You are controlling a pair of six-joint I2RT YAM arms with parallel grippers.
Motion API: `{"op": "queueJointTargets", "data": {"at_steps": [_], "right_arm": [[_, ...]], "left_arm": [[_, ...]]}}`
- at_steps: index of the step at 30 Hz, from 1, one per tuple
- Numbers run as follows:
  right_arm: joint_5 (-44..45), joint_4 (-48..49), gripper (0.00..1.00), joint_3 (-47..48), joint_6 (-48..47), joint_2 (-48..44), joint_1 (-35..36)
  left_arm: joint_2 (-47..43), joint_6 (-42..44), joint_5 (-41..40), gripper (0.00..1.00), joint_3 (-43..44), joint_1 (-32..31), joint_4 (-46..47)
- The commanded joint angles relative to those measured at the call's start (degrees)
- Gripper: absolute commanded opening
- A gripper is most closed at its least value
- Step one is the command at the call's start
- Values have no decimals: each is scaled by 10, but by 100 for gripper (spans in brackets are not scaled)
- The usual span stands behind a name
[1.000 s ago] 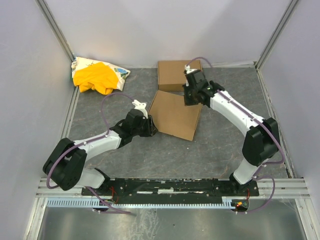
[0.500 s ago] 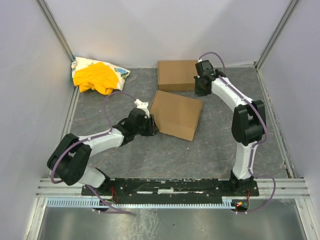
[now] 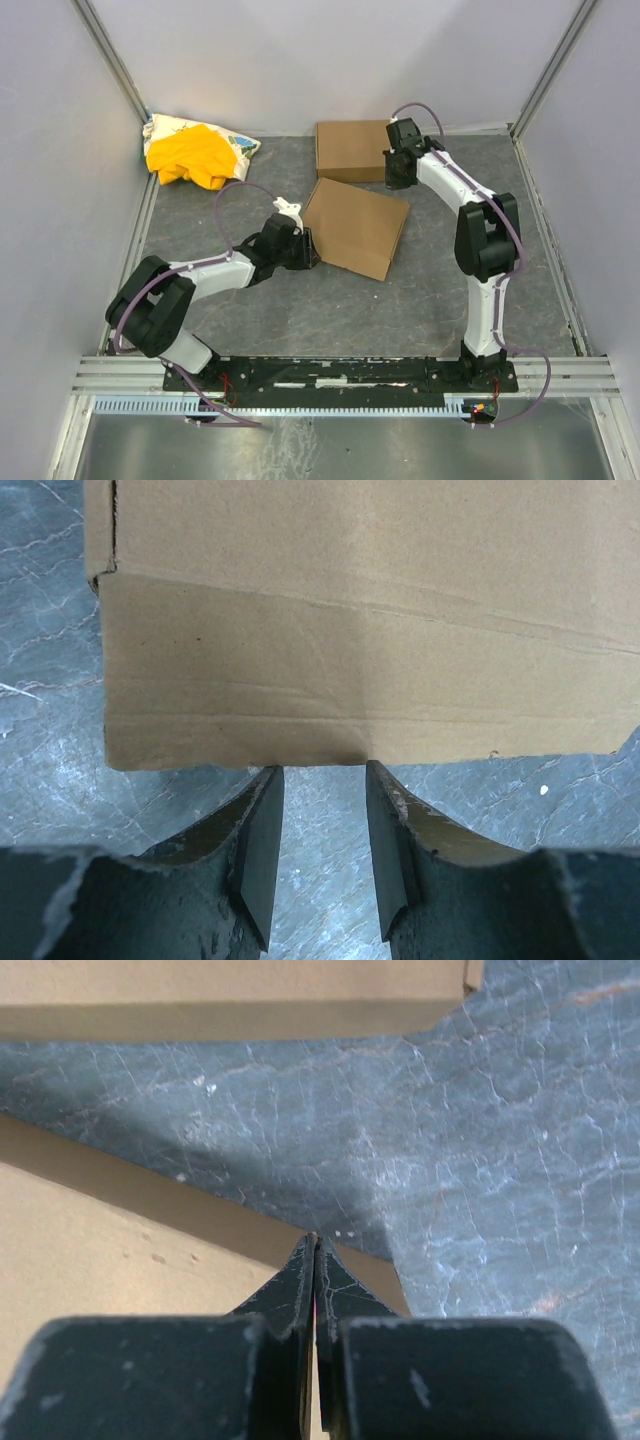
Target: Fold the paper box
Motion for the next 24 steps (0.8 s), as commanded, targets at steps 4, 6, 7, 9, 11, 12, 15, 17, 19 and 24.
{"op": "queueJointTargets", "data": {"at_steps": [4, 6, 7, 9, 11, 12, 15, 17, 19, 24], "right_arm": [[-33, -1, 1, 49, -22, 54, 0], [-43, -1, 2, 49, -26, 65, -1], [-50, -1, 1, 48, -28, 69, 0], [-68, 0, 2, 43, -32, 77, -1], [-95, 5, 2, 36, -39, 80, 0], [-117, 8, 2, 33, -44, 82, -1], [-171, 12, 2, 27, -61, 85, 0], [-194, 12, 2, 26, -72, 87, 3], [-212, 10, 2, 22, -82, 85, 7], [-253, 2, 1, 6, -92, 75, 23]], "left_arm": [[23, 18, -4, 45, 35, -2, 38], [31, 19, -3, 45, 40, -2, 38], [34, 20, -3, 45, 44, -2, 38], [44, 20, -2, 45, 49, -2, 37], [54, 20, 0, 45, 54, -2, 38], [59, 20, 1, 45, 57, -2, 39], [82, 19, 3, 44, 69, -3, 41], [97, 18, 5, 44, 79, -2, 49], [108, 14, 6, 43, 85, -2, 59], [117, -7, -5, 41, 72, -5, 124]]}}
